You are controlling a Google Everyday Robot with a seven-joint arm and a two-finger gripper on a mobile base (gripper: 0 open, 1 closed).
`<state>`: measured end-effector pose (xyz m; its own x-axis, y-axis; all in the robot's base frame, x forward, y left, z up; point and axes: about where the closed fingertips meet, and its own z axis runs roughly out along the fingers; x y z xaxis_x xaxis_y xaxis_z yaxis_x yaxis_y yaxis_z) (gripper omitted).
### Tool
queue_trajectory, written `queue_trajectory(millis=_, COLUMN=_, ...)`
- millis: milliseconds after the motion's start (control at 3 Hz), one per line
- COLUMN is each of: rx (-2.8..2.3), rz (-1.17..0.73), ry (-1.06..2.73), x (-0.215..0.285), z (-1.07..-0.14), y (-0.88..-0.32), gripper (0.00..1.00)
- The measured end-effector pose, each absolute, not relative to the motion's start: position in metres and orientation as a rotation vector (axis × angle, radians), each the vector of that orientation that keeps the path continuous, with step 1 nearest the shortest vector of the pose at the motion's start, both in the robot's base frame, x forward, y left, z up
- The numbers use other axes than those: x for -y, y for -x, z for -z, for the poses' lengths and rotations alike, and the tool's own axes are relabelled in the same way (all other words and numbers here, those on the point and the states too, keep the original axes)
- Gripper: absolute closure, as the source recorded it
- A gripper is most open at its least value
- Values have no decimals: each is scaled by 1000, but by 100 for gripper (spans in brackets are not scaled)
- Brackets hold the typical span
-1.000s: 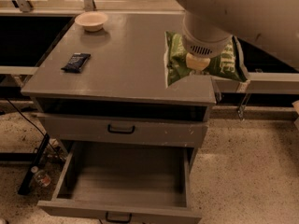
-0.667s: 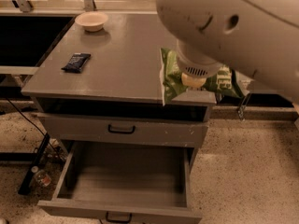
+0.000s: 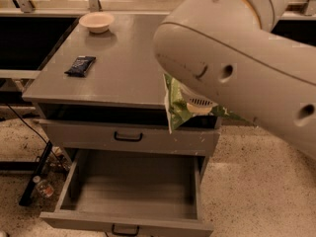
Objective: Place green jalapeno chip bag into middle drawer
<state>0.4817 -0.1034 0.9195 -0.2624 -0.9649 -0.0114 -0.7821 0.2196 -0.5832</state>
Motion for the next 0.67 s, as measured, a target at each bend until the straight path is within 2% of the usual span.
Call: queue_trajectory(millis=667, rx=-2119, rz=635, ry=1609, x=91, z=-912, y=-451, gripper=100)
